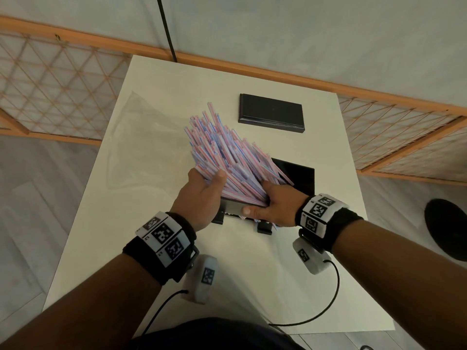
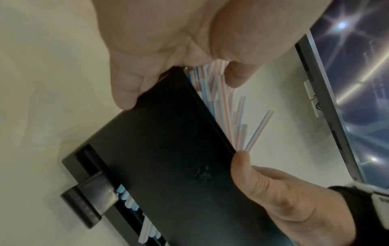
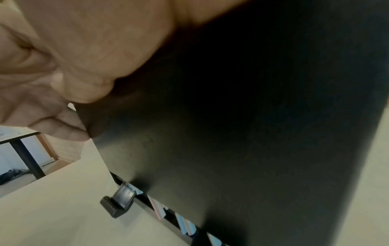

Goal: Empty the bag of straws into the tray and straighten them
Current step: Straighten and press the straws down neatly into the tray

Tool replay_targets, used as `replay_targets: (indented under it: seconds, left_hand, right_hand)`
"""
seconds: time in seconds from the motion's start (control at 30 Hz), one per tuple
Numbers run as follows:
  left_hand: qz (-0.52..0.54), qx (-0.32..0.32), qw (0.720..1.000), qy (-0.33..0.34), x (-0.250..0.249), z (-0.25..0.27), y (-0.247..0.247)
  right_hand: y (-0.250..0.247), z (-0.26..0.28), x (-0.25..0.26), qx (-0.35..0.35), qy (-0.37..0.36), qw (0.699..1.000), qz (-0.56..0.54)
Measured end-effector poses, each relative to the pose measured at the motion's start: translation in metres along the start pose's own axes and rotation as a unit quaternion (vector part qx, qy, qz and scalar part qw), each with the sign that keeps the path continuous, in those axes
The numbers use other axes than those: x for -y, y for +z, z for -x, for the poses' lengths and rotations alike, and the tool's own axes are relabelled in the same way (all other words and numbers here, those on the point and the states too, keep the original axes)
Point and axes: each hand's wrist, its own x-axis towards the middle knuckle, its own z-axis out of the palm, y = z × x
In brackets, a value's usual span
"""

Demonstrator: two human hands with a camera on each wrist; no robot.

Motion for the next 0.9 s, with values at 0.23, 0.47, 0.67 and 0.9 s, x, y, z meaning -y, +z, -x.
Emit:
replay_targets:
  seconds: [0.23, 0.47, 0.67, 0.9]
  left_hand:
    - [0.001, 0.011, 1.0, 0.003, -0.003, 0.0, 0.001]
    - [0.012, 0.027, 0.999, 0.012, -0.006, 0.003, 0.003]
    - [0.027, 0.019, 0.999, 0.033, -0.006, 0.003, 0.008]
    - [0.004, 0.004, 0.999, 0.04, -0.006, 0.004, 0.013]
  right_hand:
    - [-0.011, 0.002, 0.003, 0.007, -0.078, 0.993, -0.084]
    - [-0.006, -0.011, 0.0, 0.021, -0.098, 0.992, -0.078]
    - [-0.01, -0.015, 0.0, 0.042, -0.1, 0.99, -0.086]
    - [-0.021, -0.027, -0.001, 0.096, -0.058, 0.992, -0.064]
